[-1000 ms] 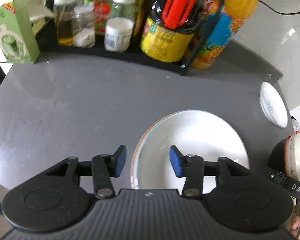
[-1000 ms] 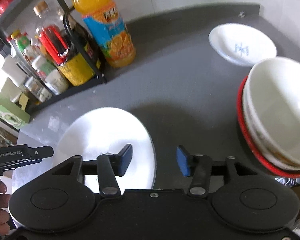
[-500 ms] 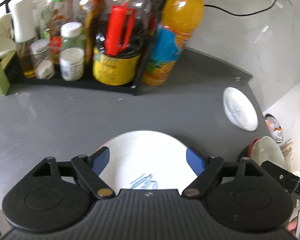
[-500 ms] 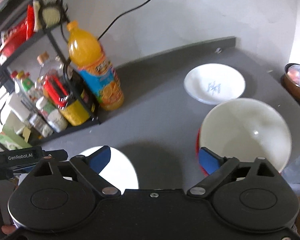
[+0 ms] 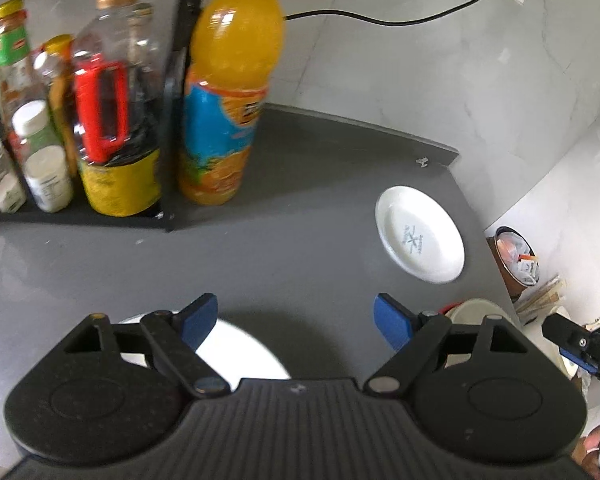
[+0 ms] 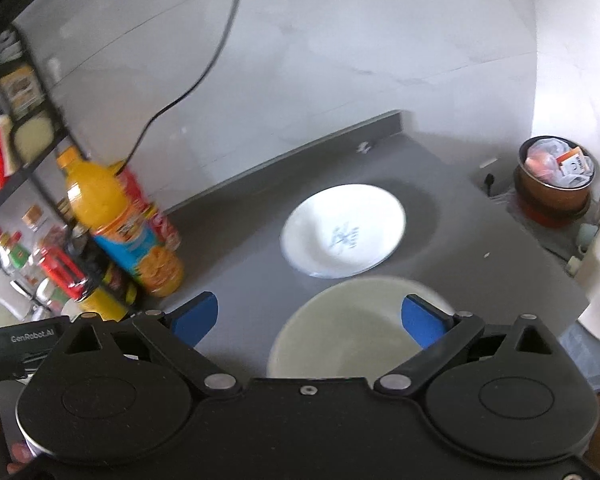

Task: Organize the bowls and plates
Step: 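Move both tools to the small 'BAKERY' plate, then close both tools on the rim of the 'BAKERY' plate, then lift the 'BAKERY' plate with both tools over the stacked plates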

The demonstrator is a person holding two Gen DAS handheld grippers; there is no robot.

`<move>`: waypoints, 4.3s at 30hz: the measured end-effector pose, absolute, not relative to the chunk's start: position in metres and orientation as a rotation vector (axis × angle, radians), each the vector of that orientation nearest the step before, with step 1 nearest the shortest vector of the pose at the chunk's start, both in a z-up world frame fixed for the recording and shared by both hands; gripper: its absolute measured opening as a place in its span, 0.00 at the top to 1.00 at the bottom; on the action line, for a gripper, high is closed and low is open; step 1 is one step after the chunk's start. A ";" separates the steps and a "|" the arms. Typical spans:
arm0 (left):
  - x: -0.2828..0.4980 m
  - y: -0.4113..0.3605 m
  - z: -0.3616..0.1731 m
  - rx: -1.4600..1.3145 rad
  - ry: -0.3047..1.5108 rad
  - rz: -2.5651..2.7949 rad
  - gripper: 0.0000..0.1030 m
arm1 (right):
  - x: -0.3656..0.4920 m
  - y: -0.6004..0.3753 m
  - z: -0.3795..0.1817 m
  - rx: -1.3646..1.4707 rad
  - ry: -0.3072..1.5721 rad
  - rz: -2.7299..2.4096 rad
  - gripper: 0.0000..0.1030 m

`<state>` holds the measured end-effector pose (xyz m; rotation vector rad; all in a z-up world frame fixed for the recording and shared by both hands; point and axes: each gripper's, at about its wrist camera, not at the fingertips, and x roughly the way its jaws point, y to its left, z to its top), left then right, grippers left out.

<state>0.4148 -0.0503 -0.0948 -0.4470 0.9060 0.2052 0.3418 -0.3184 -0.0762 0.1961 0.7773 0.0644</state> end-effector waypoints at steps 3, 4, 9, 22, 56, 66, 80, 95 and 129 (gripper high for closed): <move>0.435 -0.064 -0.093 -0.461 0.909 0.201 0.18 | 0.356 -0.340 -0.076 0.197 0.782 0.074 0.04; 0.443 -0.069 -0.093 -0.459 0.911 0.198 0.18 | 0.362 -0.347 -0.076 0.192 0.784 0.073 0.04; 0.479 -0.094 -0.093 -0.459 0.916 0.192 0.18 | 0.387 -0.377 -0.078 0.194 0.800 0.081 0.04; 0.556 -0.142 -0.124 -0.483 0.963 0.201 0.22 | 0.457 -0.438 -0.104 0.209 0.893 0.178 0.22; 0.660 -0.132 -0.230 -0.616 1.170 0.312 0.76 | 0.584 -0.451 -0.213 0.225 1.165 0.293 0.64; 0.662 -0.126 -0.242 -0.662 1.174 0.307 0.79 | 0.594 -0.444 -0.224 0.209 1.194 0.327 0.75; 0.666 -0.121 -0.242 -0.704 1.169 0.285 0.88 | 0.599 -0.444 -0.222 0.207 1.134 0.354 0.91; 0.631 -0.123 -0.190 -0.699 1.071 0.183 0.90 | 0.560 -0.444 -0.158 0.161 1.008 0.355 0.91; 0.460 -0.024 -0.095 -0.639 0.947 0.078 0.90 | 0.403 -0.307 -0.091 0.154 0.874 0.310 0.89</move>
